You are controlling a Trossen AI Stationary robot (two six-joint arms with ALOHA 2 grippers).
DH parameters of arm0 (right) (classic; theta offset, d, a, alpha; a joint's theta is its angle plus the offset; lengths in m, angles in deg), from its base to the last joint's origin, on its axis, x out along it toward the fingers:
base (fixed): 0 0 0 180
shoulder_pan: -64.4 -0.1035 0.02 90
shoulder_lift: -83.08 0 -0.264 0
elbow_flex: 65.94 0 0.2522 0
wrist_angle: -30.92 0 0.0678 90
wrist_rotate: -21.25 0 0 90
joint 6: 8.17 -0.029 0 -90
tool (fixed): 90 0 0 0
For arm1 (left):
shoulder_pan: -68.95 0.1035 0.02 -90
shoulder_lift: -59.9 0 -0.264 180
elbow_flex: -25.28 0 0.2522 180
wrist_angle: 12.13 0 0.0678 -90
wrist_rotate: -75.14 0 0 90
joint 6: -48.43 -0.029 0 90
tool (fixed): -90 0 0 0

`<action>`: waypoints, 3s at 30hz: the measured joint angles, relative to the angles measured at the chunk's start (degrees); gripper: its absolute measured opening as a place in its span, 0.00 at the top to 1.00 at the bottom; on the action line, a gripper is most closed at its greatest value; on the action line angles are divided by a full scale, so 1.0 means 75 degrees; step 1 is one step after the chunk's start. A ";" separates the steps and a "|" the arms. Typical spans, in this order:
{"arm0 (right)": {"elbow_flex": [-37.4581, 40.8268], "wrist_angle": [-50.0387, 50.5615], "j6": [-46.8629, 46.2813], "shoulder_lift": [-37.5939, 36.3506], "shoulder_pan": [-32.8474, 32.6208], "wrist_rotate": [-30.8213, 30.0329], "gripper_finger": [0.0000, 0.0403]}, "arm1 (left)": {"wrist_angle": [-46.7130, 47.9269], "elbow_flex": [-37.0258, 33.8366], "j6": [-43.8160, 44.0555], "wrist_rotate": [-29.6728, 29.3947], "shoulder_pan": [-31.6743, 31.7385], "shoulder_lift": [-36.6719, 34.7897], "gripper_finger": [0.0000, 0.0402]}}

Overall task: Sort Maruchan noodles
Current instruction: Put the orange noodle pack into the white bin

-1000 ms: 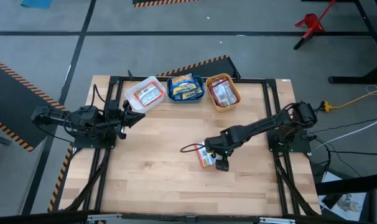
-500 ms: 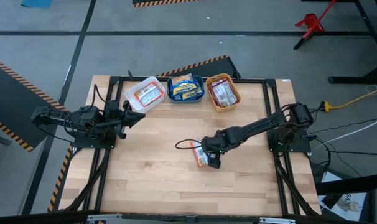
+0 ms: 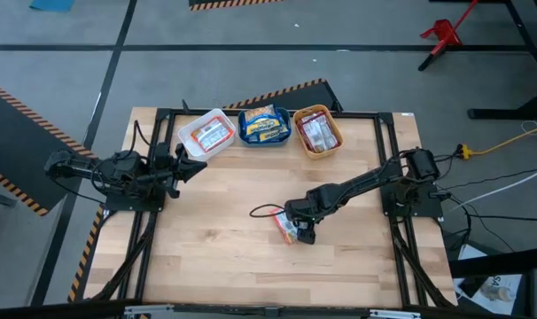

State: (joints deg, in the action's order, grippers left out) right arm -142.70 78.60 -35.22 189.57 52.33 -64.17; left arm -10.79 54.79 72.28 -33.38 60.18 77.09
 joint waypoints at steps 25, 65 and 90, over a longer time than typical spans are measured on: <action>-0.0559 -0.0153 0.0703 0.0109 0.0078 -0.1277 0.96 | -0.0005 0.0000 0.0182 -0.0001 -0.0001 0.0000 1.00; -0.8304 -0.1104 0.6271 0.3570 0.4517 -0.1059 1.00 | -0.0233 0.0009 0.0218 0.0003 0.0001 -0.0009 1.00; -0.9594 -0.1719 0.6161 0.5139 0.4587 -0.0702 0.90 | -0.0214 0.0009 0.0213 -0.0047 0.0002 -0.0009 1.00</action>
State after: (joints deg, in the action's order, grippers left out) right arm -214.65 65.71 10.99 228.11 86.73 -69.43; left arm -12.39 54.85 73.88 -33.73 60.19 77.02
